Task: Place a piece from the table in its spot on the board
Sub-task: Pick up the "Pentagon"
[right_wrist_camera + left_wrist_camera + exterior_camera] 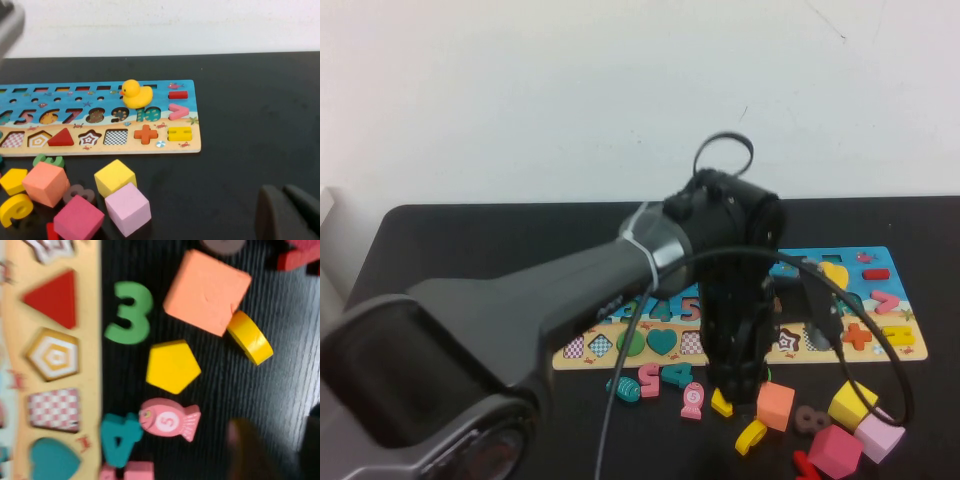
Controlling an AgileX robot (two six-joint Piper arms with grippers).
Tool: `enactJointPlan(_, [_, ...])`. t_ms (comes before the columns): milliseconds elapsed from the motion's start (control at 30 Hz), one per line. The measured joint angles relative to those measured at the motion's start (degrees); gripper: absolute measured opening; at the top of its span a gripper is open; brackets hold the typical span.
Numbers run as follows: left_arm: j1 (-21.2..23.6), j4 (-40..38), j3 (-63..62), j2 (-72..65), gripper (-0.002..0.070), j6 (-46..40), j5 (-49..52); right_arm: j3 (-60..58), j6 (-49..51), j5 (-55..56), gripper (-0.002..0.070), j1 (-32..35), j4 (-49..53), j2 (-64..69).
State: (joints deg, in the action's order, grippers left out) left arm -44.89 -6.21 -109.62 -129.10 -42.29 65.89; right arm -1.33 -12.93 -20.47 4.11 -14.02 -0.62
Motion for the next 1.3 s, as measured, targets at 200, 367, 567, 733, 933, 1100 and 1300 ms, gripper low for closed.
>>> enactJointPlan(200, [0.0,0.0,0.0,-3.0,0.0523,1.0,-3.7,0.0,0.0,0.0,0.0019,0.0,0.0,0.0])
enactJointPlan(367, [0.0,0.4,-0.1,-4.1,0.053,2.0,-8.9,0.0,0.0,0.0,0.0019,0.0,0.0,0.0])
enactJointPlan(567, [0.0,3.0,-0.1,-6.2,0.0503,4.4,-10.6,0.0,0.0,0.0,0.0019,0.0,0.0,0.0])
enactJointPlan(733, [0.0,4.3,-0.1,-7.4,0.0501,7.7,-11.9,0.0,0.0,0.0,0.0019,0.0,0.0,0.0])
enactJointPlan(933, [0.0,4.3,-0.1,-9.1,0.0501,10.3,-13.3,0.0,0.0,0.0,0.0019,0.0,0.0,0.0])
enactJointPlan(1100, [0.0,4.3,-0.1,-10.8,0.0501,11.0,-13.9,0.0,0.0,0.0,0.0019,0.0,0.0,0.0])
enactJointPlan(1300, [0.9,3.9,-0.1,-11.0,0.0501,12.0,-15.6,0.0,0.0,0.0,0.0019,0.0,0.0,0.0])
